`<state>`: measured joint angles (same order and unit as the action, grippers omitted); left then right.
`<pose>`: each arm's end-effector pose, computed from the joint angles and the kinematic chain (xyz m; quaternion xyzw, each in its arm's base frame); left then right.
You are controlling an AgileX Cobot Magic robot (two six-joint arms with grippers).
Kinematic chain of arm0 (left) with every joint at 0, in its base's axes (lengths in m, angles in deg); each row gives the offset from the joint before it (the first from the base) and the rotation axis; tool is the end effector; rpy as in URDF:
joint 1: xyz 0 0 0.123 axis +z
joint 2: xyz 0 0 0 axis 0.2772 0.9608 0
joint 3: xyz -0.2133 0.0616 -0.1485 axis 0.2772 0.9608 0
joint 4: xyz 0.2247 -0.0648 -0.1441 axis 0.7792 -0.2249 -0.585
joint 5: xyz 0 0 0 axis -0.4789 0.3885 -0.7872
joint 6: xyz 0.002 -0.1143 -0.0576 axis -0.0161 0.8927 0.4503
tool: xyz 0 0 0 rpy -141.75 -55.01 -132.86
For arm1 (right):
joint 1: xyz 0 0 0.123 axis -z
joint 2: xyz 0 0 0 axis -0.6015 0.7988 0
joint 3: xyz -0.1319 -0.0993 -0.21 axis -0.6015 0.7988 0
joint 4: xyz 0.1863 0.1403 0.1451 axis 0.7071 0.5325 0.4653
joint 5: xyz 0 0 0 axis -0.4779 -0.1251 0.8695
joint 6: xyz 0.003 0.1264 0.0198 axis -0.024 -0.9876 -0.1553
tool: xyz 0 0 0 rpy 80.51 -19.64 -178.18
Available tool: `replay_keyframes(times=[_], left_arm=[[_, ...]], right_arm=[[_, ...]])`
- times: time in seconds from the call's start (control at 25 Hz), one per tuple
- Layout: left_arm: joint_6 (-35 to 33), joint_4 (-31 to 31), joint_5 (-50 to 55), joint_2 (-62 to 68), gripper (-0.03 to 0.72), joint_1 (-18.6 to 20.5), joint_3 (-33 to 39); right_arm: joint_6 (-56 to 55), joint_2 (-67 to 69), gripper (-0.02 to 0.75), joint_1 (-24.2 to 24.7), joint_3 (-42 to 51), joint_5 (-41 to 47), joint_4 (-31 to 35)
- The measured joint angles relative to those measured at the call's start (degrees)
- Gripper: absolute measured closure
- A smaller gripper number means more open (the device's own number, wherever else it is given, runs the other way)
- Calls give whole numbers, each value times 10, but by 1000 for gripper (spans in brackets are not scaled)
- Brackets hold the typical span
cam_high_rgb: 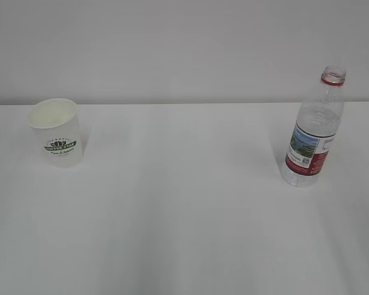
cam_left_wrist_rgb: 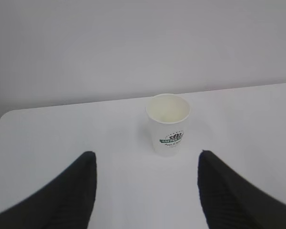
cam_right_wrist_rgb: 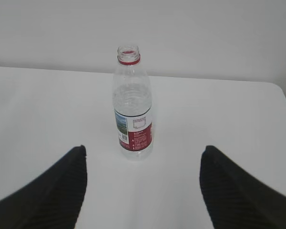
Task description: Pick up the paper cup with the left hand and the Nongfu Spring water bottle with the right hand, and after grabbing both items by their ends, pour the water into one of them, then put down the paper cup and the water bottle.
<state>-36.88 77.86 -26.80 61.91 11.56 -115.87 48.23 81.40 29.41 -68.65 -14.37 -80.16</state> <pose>0.1410 -0.0088 0.3167 0.0259 0.8011 -0.0170 0.5977 0.1441 0.0178 0.2954 -0.0576 0.8304 0.0286 0.5535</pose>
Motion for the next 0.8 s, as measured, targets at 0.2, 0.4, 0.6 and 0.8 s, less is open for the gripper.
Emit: replay_keyframes(times=[0.2,0.4,0.6,0.8], left_arm=[[0,5,-58,43,204,0,0],[0,6,-119,96,219,0,0],[0,7,-159,154,223,0,0],[0,7,-191,219,223,0,0]], right_arm=[[0,33,183,0,0,-49,0],[0,68,183,0,0,-92,0],[5,102,183,0,0,-125,0],[24,139,183,0,0,-183,0]])
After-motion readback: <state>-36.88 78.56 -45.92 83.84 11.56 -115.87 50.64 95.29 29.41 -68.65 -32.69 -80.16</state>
